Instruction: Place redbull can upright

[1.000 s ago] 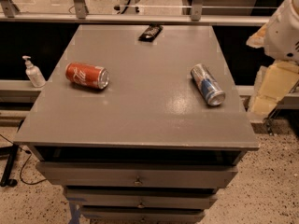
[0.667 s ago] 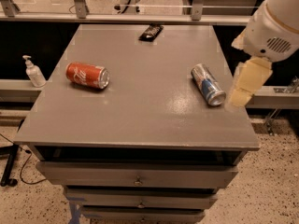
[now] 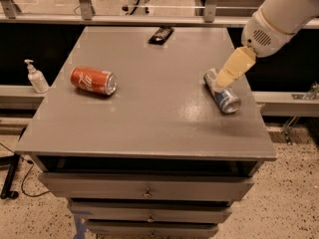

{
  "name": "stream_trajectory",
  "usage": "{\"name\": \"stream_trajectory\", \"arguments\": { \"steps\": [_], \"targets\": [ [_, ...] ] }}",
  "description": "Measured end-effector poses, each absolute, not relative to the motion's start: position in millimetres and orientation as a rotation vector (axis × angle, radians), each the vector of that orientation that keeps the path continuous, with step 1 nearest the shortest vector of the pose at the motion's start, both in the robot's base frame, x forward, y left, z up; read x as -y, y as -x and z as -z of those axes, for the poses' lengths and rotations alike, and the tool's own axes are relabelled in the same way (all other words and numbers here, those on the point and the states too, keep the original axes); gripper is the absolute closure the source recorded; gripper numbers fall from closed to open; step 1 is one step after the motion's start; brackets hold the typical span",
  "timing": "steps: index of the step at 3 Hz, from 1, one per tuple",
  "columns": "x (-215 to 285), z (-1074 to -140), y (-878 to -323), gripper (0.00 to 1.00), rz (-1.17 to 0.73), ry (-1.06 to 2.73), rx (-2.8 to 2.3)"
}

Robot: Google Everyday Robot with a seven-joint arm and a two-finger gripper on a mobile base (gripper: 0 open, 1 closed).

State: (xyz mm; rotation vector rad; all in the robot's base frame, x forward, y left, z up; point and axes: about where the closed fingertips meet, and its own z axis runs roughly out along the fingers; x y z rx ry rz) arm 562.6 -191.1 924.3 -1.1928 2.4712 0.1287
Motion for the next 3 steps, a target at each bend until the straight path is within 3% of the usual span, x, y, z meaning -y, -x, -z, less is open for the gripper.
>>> {"name": "stream_trajectory", "arguments": {
  "steps": [3],
  "targets": [
    [185, -872, -624, 0.00, -0.236, 0.536, -2.664]
  ]
}}
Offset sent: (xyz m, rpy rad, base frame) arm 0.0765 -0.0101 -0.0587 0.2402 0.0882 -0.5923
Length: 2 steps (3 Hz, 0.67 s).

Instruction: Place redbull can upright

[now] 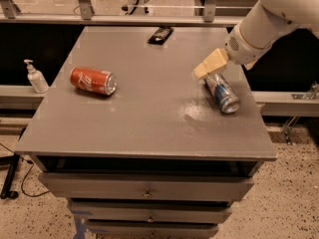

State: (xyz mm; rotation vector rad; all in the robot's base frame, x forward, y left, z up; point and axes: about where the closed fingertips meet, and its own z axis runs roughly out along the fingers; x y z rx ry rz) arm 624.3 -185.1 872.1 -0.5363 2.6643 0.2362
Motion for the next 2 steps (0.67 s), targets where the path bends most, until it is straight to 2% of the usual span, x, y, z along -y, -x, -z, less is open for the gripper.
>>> {"name": "stream_trajectory", "arguments": {
  "steps": [1, 2],
  "targets": [
    [168.6, -862.2, -627.5, 0.00, -0.175, 0.490, -2.694],
    [159.6, -856.3, -625.9, 0.18, -0.076, 0.501, -2.716]
  ]
}}
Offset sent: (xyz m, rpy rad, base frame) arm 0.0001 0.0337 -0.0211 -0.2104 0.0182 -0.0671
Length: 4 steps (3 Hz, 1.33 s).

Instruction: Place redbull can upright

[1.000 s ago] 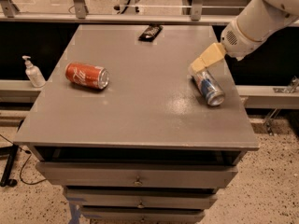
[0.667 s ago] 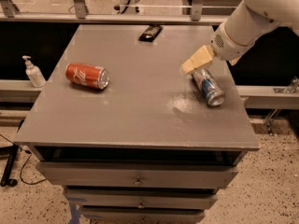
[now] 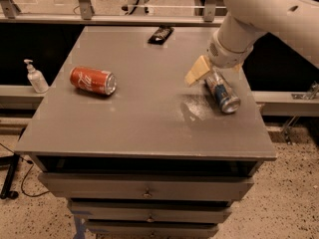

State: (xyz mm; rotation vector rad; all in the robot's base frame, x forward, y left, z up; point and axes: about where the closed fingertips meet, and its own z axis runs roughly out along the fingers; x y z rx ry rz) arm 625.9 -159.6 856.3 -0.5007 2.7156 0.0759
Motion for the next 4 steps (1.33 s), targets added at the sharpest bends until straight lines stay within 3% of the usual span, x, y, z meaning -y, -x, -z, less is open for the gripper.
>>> {"name": "stream_trajectory", "arguments": {
  "steps": [2, 3, 4],
  "targets": [
    [161, -850, -621, 0.64, 0.041, 0.534, -2.752],
    [161, -868, -633, 0.88, -0.021, 0.584, -2.688],
    [154, -894, -659, 1.00, -0.189, 0.681, -2.553]
  ]
}}
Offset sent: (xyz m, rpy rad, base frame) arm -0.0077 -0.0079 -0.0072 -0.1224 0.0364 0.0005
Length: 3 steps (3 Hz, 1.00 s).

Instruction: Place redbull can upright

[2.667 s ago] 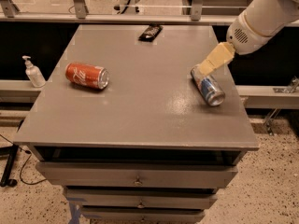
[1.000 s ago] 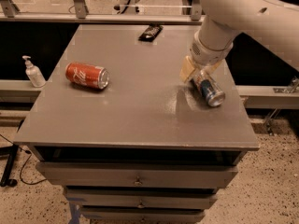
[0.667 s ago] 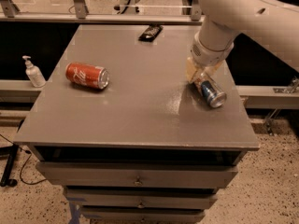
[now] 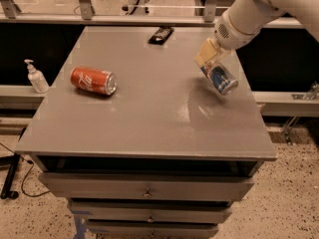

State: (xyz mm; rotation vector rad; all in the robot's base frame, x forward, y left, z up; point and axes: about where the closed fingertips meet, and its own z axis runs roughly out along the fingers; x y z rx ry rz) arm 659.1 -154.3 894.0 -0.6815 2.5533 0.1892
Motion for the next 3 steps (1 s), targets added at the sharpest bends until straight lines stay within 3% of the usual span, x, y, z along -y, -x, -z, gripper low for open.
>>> {"name": "stream_trajectory", "arguments": {
  "steps": [2, 3],
  "targets": [
    [128, -954, -698, 1.00, -0.634, 0.834, -2.107],
    [128, -986, -694, 1.00, -0.766, 0.841, -1.830]
  ]
}}
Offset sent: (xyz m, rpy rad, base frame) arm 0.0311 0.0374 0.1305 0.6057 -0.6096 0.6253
